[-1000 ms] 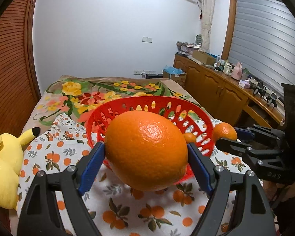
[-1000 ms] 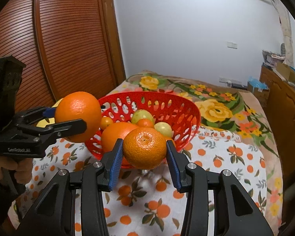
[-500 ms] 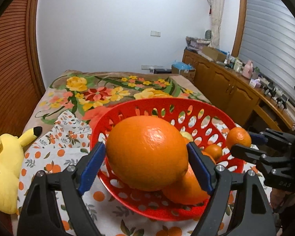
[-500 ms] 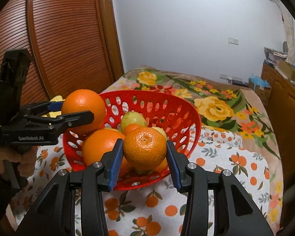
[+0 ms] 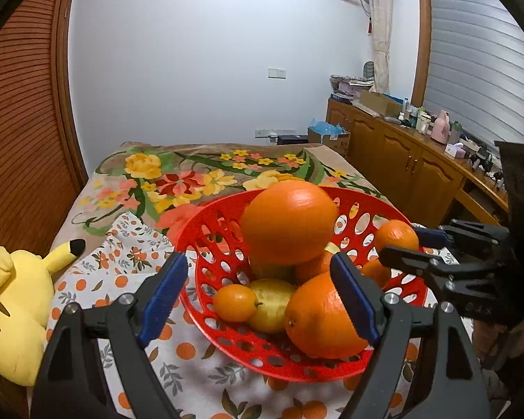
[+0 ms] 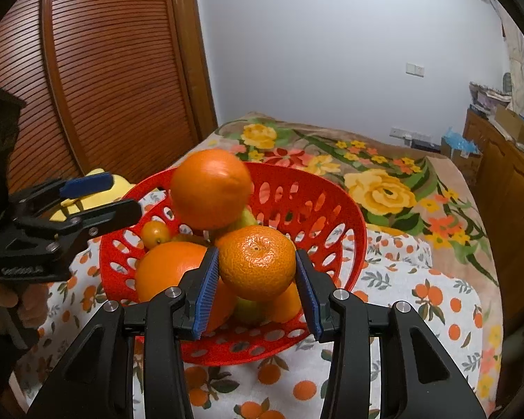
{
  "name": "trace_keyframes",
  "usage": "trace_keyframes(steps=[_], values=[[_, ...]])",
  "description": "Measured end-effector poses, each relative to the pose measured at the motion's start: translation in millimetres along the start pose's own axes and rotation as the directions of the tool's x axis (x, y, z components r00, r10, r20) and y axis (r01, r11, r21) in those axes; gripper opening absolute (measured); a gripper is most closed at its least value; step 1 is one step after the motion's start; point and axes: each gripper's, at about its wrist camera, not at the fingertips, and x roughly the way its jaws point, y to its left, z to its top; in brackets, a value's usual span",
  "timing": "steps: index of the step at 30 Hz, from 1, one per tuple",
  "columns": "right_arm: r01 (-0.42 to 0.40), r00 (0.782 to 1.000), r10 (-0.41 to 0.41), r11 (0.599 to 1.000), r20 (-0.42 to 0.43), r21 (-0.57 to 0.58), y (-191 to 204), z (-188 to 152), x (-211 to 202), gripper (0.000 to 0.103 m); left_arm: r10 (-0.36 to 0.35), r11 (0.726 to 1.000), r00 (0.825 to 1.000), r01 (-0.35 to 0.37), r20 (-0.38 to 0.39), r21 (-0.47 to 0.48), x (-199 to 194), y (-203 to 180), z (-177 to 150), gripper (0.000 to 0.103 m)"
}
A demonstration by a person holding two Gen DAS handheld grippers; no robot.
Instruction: Organize fruits
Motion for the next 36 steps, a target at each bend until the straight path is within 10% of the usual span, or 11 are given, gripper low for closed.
trace_keyframes(steps=[36], values=[[0.052,0.994,-0.056,0.998,0.099,0.048,26.7,-32.5,-64.1,0.062,0.059,0.998,0.997,-0.058,0.056,-0.017,-87.3,-23.5,-43.7,0.089]])
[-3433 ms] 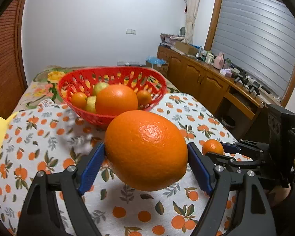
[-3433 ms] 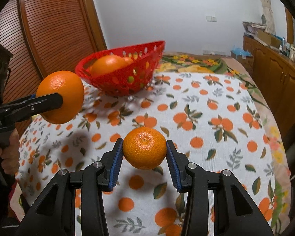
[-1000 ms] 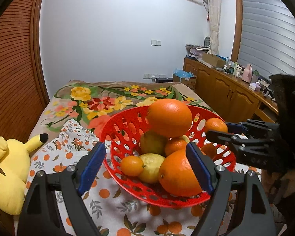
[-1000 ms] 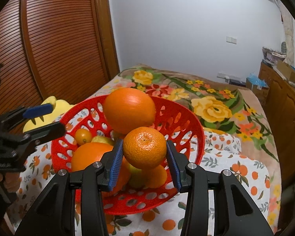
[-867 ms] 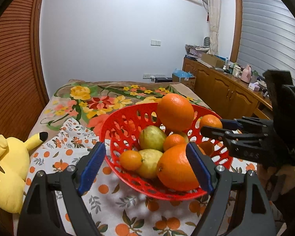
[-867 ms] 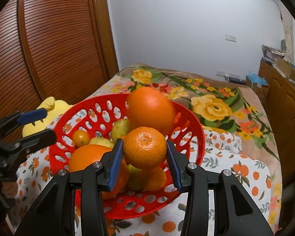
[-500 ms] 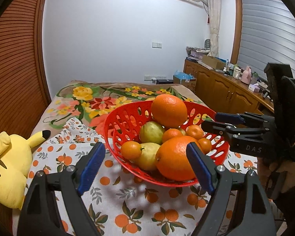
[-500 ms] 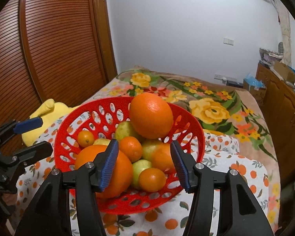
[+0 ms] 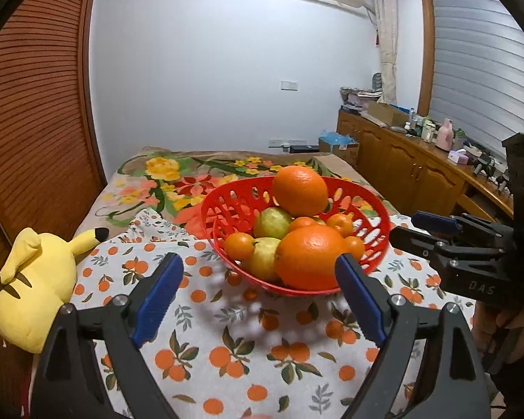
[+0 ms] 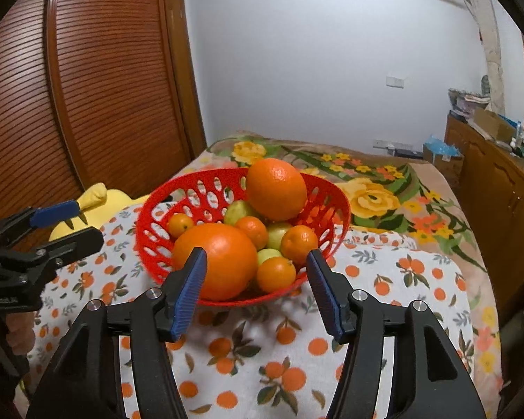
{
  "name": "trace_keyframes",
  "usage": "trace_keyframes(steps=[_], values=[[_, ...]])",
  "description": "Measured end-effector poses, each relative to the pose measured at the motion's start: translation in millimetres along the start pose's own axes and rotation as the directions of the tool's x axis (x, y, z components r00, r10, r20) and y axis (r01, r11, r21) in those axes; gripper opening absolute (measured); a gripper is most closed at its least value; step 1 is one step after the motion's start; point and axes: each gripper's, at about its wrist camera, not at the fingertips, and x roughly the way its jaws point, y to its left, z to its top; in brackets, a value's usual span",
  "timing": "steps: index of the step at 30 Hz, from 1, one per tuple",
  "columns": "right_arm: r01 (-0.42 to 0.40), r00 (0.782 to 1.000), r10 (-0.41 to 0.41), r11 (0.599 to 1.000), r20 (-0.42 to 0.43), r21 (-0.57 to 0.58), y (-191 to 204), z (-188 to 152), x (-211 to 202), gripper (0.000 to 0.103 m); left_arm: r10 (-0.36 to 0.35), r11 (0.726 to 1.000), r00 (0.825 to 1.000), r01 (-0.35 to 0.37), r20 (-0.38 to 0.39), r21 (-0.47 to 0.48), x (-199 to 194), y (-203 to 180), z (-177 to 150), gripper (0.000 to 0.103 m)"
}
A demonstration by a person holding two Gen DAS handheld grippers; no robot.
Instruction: Organize fruits
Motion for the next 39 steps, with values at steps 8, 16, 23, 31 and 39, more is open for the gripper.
trace_keyframes(steps=[8,16,23,31,39], values=[[0.016,0.998,-0.017,1.000,0.056,0.011,7.4,-7.0,-37.3,0.069,0.022,1.000,0.999,-0.022,0.024,-0.006,-31.6,-11.5,-8.1,0.091],[0.055,0.993,-0.058,0.998,0.104,0.027,14.8,-17.9,-70.2,0.086,0.045,0.999,0.998,-0.045,0.035,0.015,-60.3,-22.4,-14.9,0.091],[0.083,0.990,-0.087,0.996,0.113,0.044,14.4,-30.2,-93.8,0.088,0.050,0.999,0.998,-0.051,0.049,0.012,-84.0,-32.8,-24.0,0.091],[0.090,0.986,-0.098,0.994,0.137,0.059,15.1,-44.5,-119.4,0.088,0.052,0.999,0.997,-0.052,0.056,-0.001,-104.6,-39.7,-33.6,0.091],[0.098,0.983,-0.105,0.994,0.148,0.053,18.3,-48.8,-126.8,0.089,0.051,0.999,0.997,-0.051,0.057,-0.001,-108.2,-40.1,-35.3,0.091]])
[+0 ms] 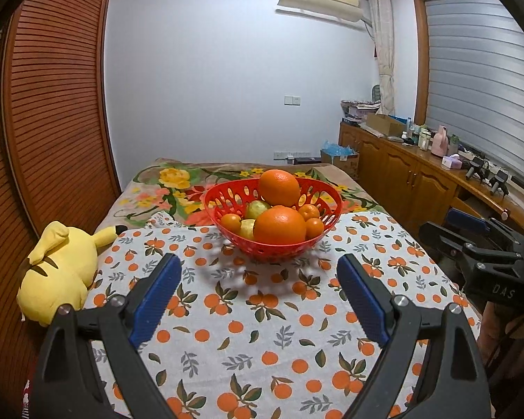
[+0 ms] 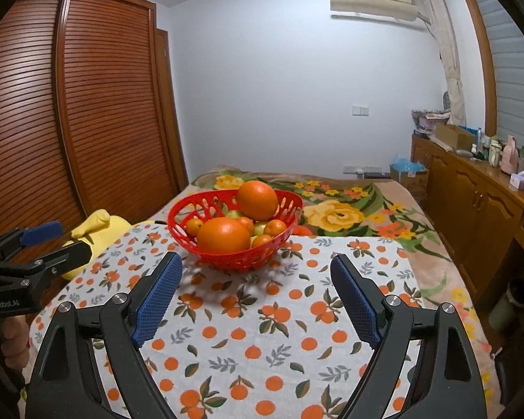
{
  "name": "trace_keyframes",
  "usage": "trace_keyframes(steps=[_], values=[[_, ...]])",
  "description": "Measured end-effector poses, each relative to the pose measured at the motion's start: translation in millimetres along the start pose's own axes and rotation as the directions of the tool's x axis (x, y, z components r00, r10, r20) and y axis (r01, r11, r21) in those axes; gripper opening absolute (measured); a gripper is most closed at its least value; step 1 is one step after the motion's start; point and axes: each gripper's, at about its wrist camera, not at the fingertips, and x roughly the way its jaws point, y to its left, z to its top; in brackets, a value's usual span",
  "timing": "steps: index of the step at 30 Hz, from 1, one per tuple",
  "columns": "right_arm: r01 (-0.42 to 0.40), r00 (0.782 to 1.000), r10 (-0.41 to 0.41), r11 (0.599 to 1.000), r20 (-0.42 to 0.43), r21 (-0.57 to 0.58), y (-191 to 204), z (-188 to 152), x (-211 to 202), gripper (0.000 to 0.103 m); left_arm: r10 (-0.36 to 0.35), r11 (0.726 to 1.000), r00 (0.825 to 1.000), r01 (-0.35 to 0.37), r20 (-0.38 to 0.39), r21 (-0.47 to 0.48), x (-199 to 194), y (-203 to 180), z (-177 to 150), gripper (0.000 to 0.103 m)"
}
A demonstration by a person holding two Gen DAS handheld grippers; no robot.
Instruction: Organize fruits
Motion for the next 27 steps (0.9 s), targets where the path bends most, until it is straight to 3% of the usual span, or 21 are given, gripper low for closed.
trace_keyframes(steps=[27], values=[[0.011,1.000,-0.011,1.000,0.015,-0.010,5.6,2.1,-4.2,0.089,-0.010,1.000,1.000,0.011,0.001,-0.008,-3.8,-3.0,-2.7,0.091]])
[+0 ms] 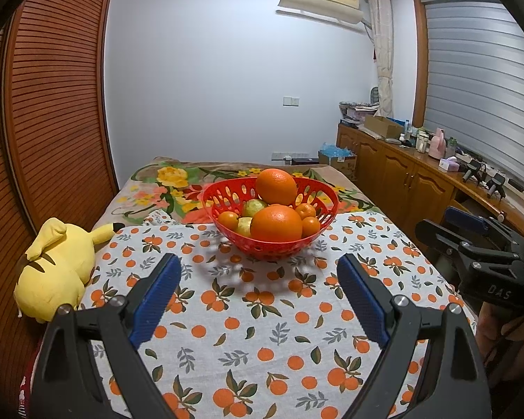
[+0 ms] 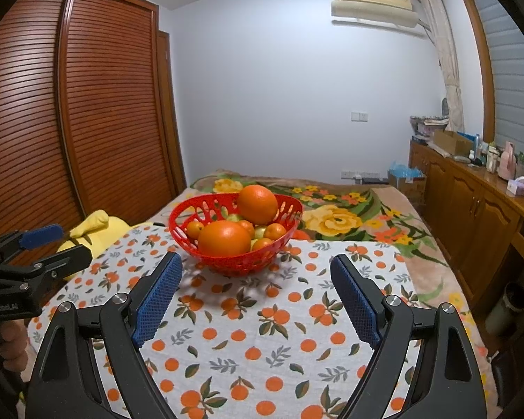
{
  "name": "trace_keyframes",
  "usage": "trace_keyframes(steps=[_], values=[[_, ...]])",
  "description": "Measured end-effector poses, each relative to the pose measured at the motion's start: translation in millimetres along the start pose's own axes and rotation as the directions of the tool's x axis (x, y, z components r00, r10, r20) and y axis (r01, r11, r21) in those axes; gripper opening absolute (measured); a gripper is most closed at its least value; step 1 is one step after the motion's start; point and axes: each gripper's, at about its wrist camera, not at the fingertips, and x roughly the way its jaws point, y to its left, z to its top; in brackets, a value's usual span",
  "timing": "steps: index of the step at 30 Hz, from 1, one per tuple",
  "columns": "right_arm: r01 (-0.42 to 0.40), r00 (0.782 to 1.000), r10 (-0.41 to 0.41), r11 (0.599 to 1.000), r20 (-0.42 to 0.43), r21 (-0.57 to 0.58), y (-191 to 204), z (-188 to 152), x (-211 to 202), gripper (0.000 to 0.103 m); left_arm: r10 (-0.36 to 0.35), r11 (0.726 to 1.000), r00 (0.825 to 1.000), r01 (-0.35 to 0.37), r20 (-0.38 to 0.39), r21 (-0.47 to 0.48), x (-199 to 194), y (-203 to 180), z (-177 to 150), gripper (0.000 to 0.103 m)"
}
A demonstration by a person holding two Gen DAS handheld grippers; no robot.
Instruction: Organize fruits
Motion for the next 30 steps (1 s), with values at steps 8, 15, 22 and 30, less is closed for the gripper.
trace_keyframes(steps=[8,15,22,30], values=[[0.001,1.000,-0.001,1.000,0.001,-0.001,0.2,0.0,0.0,0.089,-0.002,1.000,1.000,0.002,0.002,0.000,-1.5,-1.5,-0.8,0.091],[0.001,1.000,-0.001,1.000,0.000,0.000,-0.3,-0.3,-0.5,0.089,-0.002,1.000,1.000,0.002,0.003,0.001,-2.3,-2.0,-0.9,0.091],[0.001,1.000,-0.001,1.000,0.001,-0.001,-0.2,-0.3,-0.5,0.089,-0.008,1.000,1.000,0.008,0.012,0.002,-7.2,-4.8,1.5,0.092],[0.002,1.000,-0.002,1.000,0.000,-0.001,0.2,-0.7,-0.6,0.089,-0.008,1.000,1.000,0.008,0.011,0.001,-6.4,-4.0,1.6,0.092]])
